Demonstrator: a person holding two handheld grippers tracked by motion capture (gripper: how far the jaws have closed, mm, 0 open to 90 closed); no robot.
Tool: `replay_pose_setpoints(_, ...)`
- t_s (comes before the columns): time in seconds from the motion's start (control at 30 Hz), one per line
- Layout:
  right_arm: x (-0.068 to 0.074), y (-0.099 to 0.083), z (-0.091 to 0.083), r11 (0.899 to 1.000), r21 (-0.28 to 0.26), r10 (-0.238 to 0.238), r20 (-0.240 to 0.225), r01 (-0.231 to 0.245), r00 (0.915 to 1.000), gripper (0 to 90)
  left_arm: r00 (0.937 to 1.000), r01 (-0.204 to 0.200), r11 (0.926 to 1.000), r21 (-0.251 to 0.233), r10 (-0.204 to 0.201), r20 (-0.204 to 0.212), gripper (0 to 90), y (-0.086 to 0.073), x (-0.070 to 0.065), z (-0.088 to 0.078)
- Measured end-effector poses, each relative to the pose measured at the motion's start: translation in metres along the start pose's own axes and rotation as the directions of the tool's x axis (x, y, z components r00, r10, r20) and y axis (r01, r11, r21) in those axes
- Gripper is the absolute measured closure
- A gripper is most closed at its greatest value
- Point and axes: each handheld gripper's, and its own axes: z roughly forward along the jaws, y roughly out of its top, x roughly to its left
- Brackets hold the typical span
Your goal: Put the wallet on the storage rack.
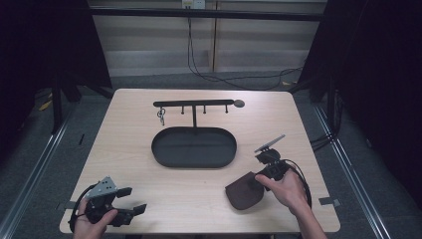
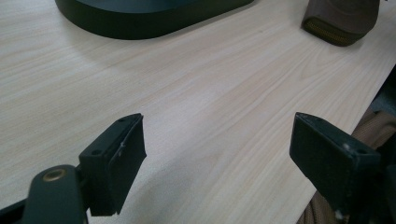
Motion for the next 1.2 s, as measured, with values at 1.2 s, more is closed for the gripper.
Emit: replay_pose_setpoints(1.2, 0.009, 0.032, -0.049, 1.000, 0.014, -0.018, 0.106, 0.017, 0.9942, 65.8, 1.0000, 0.003, 1.0000, -0.001, -0.003, 0.001, 18.3, -0.001, 0.000, -0.003)
